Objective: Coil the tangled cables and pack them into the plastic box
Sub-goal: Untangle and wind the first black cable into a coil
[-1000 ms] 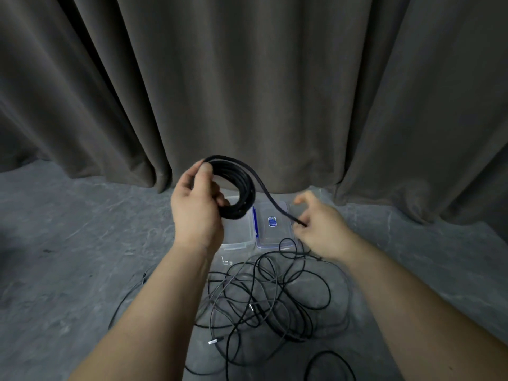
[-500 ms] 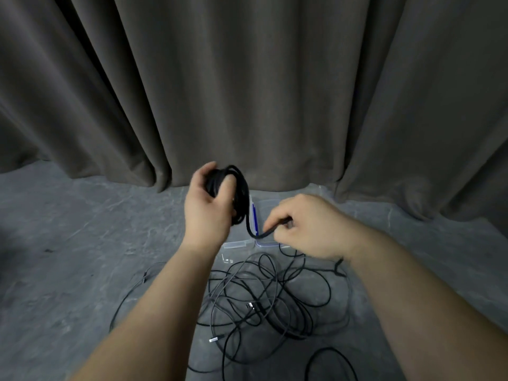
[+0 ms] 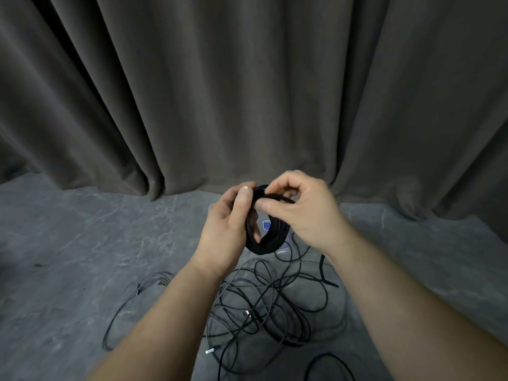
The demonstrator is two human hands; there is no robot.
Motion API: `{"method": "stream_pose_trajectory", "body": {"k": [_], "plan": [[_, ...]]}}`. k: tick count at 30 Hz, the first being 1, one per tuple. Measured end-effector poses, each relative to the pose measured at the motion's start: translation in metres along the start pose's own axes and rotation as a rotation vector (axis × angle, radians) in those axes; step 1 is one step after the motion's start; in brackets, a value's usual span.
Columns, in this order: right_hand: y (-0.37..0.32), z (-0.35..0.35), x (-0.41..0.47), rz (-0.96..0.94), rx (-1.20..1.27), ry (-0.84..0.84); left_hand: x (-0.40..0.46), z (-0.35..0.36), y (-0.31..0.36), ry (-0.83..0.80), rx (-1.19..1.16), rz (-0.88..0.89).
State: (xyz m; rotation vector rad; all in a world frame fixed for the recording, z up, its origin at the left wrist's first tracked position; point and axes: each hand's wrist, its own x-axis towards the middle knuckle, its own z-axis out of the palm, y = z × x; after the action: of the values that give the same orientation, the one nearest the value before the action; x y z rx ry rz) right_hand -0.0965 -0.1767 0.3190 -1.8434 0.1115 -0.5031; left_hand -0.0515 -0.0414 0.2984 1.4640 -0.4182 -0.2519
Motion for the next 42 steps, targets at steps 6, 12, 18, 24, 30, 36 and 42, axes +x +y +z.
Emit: {"method": "stream_pose_trajectory", "body": {"k": [6, 12, 18, 24, 30, 36, 42], "plan": [[0.006, 0.000, -0.001, -0.135, -0.105, -0.052, 0.002, -0.004, -0.001, -0.024, -0.029, 0.007], [0.009, 0.004, 0.001, 0.008, 0.077, 0.081, 0.000, -0.002, 0.000, -0.059, -0.048, -0.006], [0.013, 0.009, 0.001, -0.017, 0.106, 0.162, 0.002, -0.002, 0.001, 0.031, -0.045, -0.001], [0.024, 0.005, 0.005, 0.042, 0.065, 0.303, 0.004, -0.003, 0.006, 0.149, -0.120, 0.015], [0.027, 0.012, 0.002, 0.026, 0.046, 0.239, 0.003, 0.000, 0.009, 0.171, -0.128, 0.038], [0.033, 0.016, 0.003, -0.037, -0.042, 0.222, 0.003, -0.002, 0.010, 0.182, -0.210, 0.030], [0.035, 0.019, -0.002, -0.150, -0.240, 0.264, 0.002, 0.002, 0.010, 0.147, -0.215, 0.033]]}}
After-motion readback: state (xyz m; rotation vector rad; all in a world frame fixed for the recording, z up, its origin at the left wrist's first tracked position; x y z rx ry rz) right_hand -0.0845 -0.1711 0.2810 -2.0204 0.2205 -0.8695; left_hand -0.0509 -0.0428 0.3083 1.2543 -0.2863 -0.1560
